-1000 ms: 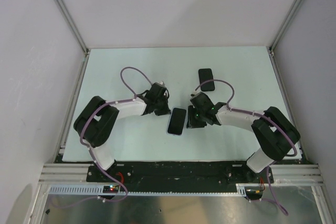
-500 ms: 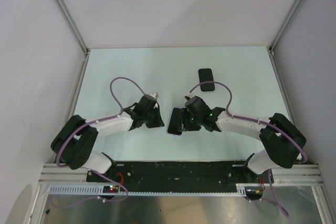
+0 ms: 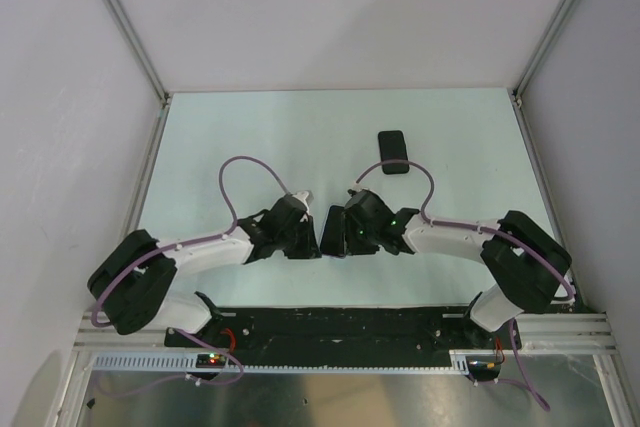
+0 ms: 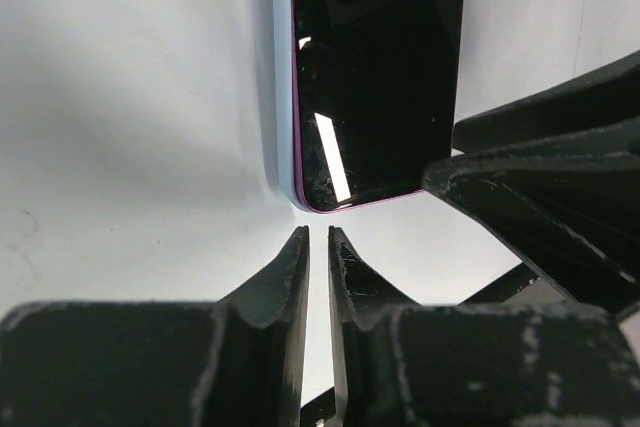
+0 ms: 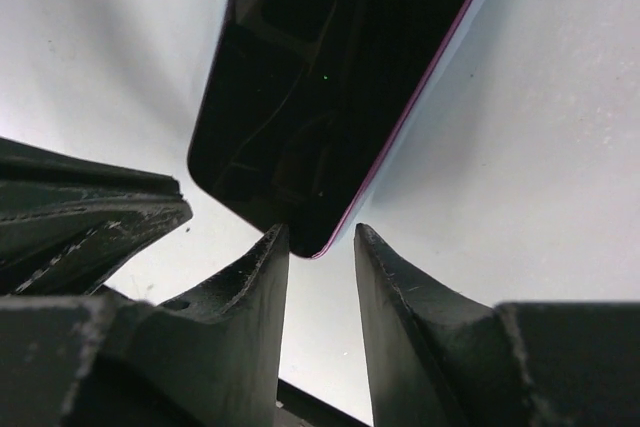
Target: Put the phone into the phone case
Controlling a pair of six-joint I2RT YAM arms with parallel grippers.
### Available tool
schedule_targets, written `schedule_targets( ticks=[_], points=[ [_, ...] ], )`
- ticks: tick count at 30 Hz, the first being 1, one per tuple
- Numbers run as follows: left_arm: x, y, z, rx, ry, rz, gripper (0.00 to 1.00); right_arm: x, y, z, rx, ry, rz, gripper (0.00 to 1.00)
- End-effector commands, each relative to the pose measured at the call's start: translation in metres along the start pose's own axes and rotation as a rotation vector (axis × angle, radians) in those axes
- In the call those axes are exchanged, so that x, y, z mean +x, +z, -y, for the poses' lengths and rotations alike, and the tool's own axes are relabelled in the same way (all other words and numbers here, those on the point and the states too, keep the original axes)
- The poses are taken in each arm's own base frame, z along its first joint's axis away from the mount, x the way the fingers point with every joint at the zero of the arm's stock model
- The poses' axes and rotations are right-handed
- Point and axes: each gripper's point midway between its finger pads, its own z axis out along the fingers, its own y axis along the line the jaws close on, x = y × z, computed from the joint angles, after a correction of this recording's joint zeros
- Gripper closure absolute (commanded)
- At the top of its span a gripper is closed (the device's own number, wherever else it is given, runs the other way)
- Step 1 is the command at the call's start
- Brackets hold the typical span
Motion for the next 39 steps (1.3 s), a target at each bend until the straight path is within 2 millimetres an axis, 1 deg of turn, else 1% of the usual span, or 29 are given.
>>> schedule_targets(
  ticks=[1,4,10,17,29,34,39],
  points=[
    [-0.013,-0.007,0.014,0.035,-0.003,0.052,0.82,-0.007,0.008,0.003,0.030,0.008,0.038,0.64],
    [-0.012,-0.005,0.012,0.023,-0.003,0.051,0.81,-0.006,0.011,0.006,0.044,0.007,0.034,0.66],
    [-0.019,-0.002,0.010,-0.003,0.008,0.070,0.78,-0.002,0.015,0.010,0.057,0.005,0.021,0.70],
    [-0.020,0.008,0.003,-0.044,0.026,0.059,0.79,0.008,0.019,0.017,0.094,-0.010,-0.005,0.72],
    [-0.006,0.024,-0.009,-0.096,0.046,0.001,0.88,0.034,0.033,0.026,0.143,-0.031,-0.069,0.81],
    [0.002,0.030,-0.015,-0.117,0.054,-0.028,0.91,0.045,0.039,0.035,0.177,-0.037,-0.093,0.82],
    [0.005,0.033,-0.016,-0.127,0.060,-0.040,0.92,0.056,0.043,0.044,0.218,-0.056,-0.118,0.82]
  ],
)
